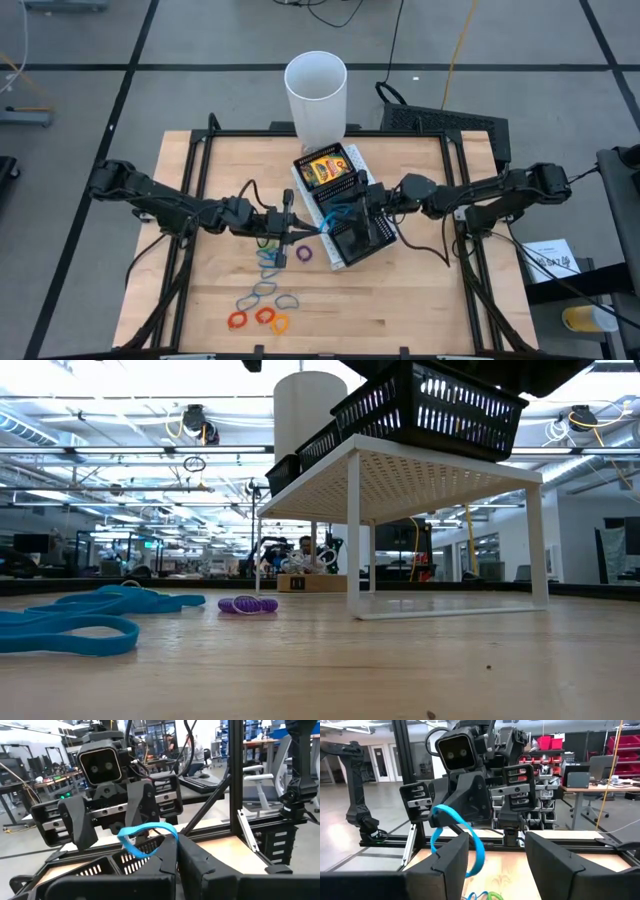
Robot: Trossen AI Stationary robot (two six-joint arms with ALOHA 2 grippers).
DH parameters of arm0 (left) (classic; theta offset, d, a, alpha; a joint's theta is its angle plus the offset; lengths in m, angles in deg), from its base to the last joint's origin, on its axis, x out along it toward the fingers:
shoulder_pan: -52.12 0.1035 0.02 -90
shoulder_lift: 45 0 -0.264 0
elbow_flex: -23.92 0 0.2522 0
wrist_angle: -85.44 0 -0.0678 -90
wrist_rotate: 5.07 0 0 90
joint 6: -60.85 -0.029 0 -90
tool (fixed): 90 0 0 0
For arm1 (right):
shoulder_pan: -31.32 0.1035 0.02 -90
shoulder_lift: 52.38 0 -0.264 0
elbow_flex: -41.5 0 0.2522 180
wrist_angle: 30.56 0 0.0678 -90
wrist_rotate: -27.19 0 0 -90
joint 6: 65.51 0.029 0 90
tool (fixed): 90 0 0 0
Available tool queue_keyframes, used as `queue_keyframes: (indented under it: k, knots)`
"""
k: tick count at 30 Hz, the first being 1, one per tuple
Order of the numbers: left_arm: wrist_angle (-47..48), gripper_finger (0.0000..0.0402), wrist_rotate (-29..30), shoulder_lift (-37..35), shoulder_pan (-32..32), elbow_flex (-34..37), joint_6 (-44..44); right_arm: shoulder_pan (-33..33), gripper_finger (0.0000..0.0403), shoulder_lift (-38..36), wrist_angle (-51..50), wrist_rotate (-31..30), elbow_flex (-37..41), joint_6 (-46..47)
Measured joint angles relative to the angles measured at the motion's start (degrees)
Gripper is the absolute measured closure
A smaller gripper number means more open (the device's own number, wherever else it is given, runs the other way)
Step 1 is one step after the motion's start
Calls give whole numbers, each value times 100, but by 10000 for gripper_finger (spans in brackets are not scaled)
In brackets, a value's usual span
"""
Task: Pick & Place Office Desk Supplies
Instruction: Put the blue rubber band into the middle black bin on the shelf
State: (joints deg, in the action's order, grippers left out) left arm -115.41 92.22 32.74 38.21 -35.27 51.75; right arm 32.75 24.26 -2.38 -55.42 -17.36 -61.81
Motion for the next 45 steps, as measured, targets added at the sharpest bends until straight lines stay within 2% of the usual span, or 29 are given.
queue_keyframes:
  k: [7, 16, 25, 34, 37, 40, 45]
  knots:
    - [0, 391, 20, 0, 0, 0, 15, 4, 246, 88, -28, 34, 0, 9]
    - [2, 388, 22, 0, 0, 0, 23, 7, 361, 85, 3, 30, 0, 16]
    - [2, 391, 26, -2, 45, 0, 84, 7, 399, 87, -104, 34, 0, -278]
    - [4, 389, 26, -2, 50, 2, 128, 7, 402, 87, -159, 30, 0, -403]
    - [4, 397, 25, -2, 50, 2, 131, 5, 393, 87, -112, 14, 0, -170]
    - [4, 389, 25, -2, 50, 2, 131, 2, 366, 87, -99, 12, 0, -143]
    - [4, 397, 24, -2, 50, 2, 145, 7, 289, 87, 52, 6, 0, 59]
